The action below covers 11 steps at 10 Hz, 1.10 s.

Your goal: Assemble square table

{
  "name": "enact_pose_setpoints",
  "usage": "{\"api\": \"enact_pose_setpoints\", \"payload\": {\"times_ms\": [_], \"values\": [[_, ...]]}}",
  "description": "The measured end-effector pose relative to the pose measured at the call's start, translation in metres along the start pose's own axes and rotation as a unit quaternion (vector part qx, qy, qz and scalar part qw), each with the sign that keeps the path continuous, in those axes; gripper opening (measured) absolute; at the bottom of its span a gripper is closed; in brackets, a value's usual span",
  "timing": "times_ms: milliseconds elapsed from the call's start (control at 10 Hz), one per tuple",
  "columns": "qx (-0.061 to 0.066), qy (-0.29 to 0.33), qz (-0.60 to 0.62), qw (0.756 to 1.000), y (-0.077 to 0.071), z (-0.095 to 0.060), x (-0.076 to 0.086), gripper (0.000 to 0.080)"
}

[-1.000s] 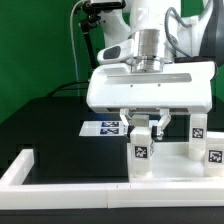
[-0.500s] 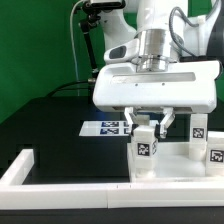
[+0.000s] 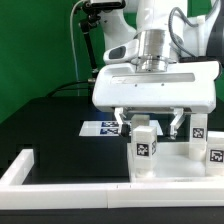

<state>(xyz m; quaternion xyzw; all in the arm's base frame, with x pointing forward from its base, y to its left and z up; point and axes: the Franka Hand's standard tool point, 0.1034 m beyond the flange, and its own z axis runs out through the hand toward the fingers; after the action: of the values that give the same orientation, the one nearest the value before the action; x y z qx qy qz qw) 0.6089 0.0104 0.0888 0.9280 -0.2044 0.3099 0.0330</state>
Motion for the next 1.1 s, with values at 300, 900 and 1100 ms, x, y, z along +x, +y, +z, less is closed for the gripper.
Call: {"api": "enact_pose_setpoints", "payload": {"times_ms": [300, 900, 1100], "values": [[0.000, 0.000, 0.000, 1.000, 0.000, 0.000, 0.000, 0.0645], [0.049, -0.151, 0.021, 0.987, -0.012, -0.014, 0.012, 0.0649], [0.056, -0.224, 0.023, 0.973, -0.010, -0.008, 0.008, 0.0649]]}}
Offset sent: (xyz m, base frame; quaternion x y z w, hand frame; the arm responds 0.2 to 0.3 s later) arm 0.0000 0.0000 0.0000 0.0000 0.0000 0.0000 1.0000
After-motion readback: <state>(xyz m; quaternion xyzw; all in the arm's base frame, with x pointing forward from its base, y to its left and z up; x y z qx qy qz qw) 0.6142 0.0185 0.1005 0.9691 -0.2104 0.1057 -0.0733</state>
